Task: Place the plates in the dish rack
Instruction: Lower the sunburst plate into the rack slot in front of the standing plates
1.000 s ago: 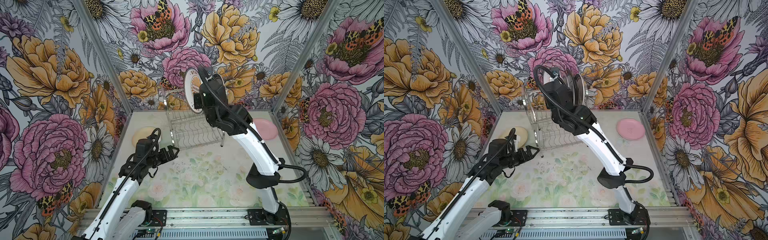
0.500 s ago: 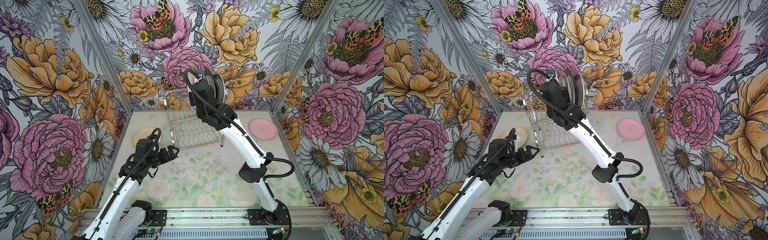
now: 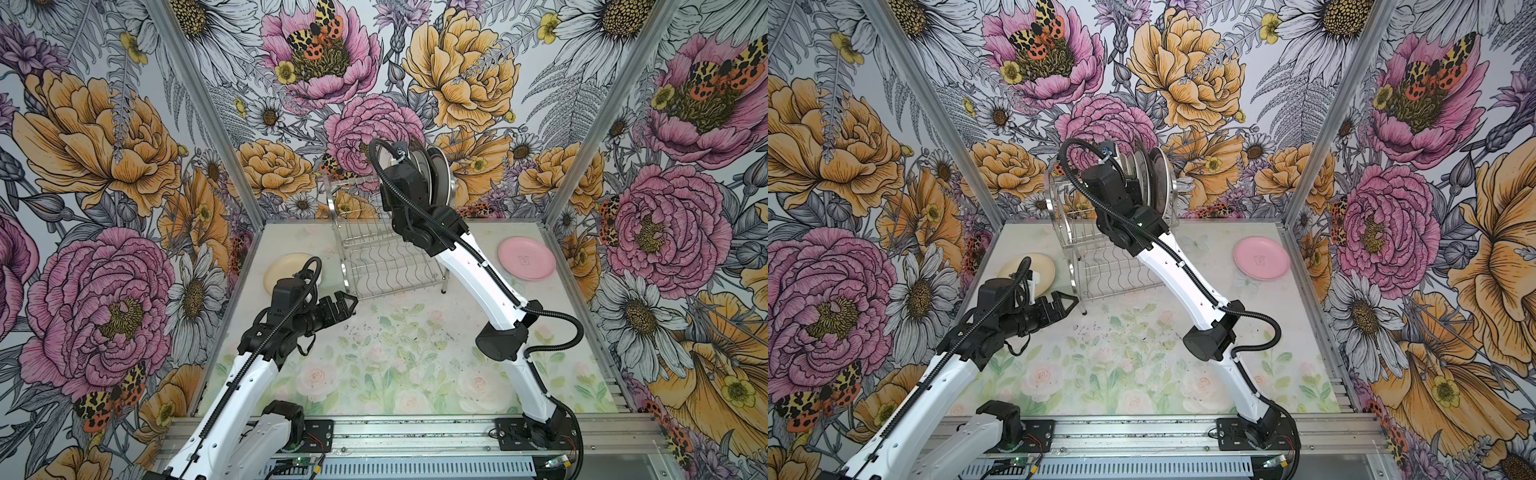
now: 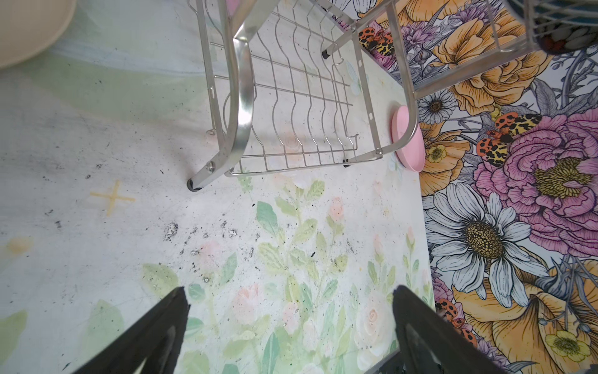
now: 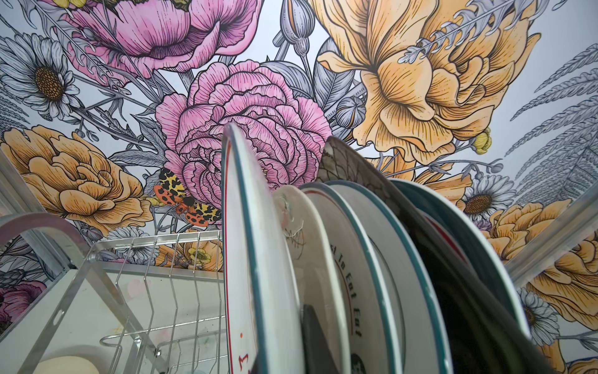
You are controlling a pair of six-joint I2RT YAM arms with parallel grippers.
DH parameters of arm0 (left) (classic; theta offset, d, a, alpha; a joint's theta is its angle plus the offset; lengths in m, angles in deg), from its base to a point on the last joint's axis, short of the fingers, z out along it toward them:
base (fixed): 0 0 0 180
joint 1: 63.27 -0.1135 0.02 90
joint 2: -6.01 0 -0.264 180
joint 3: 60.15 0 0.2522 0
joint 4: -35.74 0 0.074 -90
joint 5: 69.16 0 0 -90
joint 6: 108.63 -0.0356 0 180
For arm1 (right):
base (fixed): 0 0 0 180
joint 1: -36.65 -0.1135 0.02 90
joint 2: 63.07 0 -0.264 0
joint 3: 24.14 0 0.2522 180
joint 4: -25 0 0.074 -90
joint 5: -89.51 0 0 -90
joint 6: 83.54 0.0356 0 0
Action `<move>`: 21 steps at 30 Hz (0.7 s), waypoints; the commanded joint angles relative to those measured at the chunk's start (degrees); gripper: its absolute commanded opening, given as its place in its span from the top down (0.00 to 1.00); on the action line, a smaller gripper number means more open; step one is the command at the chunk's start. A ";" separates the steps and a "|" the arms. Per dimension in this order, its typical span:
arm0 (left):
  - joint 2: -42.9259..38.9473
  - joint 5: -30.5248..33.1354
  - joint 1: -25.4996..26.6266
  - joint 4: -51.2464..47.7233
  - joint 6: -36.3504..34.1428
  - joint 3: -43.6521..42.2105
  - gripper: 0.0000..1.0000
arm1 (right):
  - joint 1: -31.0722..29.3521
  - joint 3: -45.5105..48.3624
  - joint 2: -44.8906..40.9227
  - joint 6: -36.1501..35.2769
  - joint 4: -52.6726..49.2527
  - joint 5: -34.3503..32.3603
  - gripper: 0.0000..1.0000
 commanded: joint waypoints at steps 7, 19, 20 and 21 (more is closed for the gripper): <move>-0.38 1.34 -0.66 0.58 -0.41 -0.87 0.01 | 0.14 1.95 1.80 2.41 3.34 -2.30 1.00; -0.51 1.25 -1.00 0.60 -0.35 -0.72 0.01 | -0.27 4.25 0.38 2.38 3.21 -1.86 0.83; -0.56 1.24 -1.06 0.60 -0.33 -0.76 0.01 | -0.32 4.35 0.21 2.07 3.21 -1.92 0.81; -0.50 1.26 -1.01 0.65 -0.35 -0.74 0.01 | -0.42 4.32 -0.02 1.89 3.21 -2.01 0.79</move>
